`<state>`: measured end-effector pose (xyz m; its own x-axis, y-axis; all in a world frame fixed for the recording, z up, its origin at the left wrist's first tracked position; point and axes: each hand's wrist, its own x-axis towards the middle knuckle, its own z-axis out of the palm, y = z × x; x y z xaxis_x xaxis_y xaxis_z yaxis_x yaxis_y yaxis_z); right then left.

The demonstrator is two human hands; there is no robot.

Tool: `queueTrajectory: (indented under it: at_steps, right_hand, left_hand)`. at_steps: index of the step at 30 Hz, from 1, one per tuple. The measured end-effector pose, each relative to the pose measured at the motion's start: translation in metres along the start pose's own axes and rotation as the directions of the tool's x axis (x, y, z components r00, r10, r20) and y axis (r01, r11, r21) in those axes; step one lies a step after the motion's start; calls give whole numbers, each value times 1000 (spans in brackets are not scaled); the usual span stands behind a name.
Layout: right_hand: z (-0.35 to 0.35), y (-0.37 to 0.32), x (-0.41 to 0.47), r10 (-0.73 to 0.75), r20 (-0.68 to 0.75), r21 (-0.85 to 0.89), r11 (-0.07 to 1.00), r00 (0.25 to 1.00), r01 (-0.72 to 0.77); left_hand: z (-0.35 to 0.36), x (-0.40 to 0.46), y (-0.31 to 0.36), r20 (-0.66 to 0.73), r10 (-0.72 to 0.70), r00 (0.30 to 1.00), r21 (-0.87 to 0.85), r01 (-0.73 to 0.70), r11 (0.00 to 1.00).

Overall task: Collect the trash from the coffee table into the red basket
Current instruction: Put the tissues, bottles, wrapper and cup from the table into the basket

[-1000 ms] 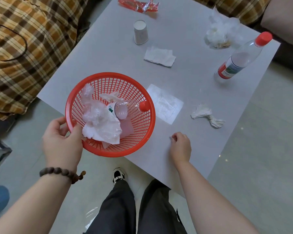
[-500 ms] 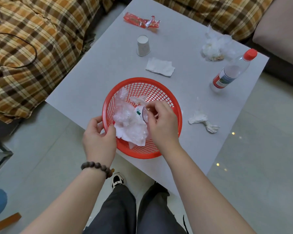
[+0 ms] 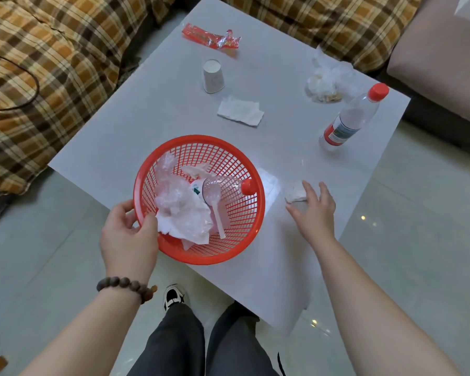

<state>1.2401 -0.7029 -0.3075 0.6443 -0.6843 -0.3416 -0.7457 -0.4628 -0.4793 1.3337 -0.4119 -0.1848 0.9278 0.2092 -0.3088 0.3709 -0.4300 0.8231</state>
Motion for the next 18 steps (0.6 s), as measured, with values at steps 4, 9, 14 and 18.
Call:
queueTrajectory:
  at_steps: [4,9,14,18]
  right_hand:
    - [23,26,32,-26,244,-245,965,969,88]
    - [47,22,36,-45,214,-277,955,976,104]
    - [49,16,30,-89,77,-137,986,993,99]
    - [29,0,16,-128,56,59,990,990,125]
  left_hand:
    - [1,-1,-6,-18,0,1000,-2,0,1000]
    - [-1,0,-14,-45,13,999,9,-13,1000]
    - [-1,0,-15,-44,21,999,-9,-21,1000]
    - [-3,-3,-10,-32,13,999,-45,-15,999]
